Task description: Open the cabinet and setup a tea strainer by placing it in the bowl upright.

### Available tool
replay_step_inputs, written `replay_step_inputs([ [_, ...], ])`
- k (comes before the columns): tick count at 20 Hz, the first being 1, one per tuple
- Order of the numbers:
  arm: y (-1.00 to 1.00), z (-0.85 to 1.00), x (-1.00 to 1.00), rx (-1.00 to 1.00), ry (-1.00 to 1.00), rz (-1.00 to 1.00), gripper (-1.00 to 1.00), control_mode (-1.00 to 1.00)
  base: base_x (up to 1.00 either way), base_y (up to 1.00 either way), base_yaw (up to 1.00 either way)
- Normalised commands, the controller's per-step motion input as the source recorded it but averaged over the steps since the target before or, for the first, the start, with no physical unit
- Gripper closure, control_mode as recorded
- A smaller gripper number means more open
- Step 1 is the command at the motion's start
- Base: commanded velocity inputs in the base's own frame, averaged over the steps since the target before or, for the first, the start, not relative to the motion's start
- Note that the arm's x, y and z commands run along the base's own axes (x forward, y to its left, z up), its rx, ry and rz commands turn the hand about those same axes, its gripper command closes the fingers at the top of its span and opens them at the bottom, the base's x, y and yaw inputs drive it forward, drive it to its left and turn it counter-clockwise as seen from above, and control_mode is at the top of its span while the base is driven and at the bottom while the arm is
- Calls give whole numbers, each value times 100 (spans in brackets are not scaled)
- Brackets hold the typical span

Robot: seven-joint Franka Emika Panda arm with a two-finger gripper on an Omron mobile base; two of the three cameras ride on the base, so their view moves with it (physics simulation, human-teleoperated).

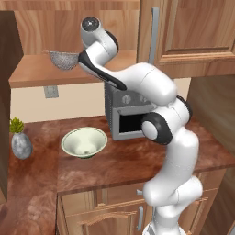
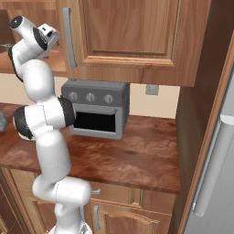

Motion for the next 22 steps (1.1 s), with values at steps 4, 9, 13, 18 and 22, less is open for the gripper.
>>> replay_step_inputs([
  [4,11,-6,25,0,3,1,-100,-100,0,0,0],
  [9,28,0,12,0,0,5,-100,-100,0,0,0],
  [13,26,0,5,0,0,4,100,-100,0,0,0],
  [18,20,0,2,0,0,4,100,-100,0,0,0],
  [22,15,0,0,0,0,4,100,-100,0,0,0],
])
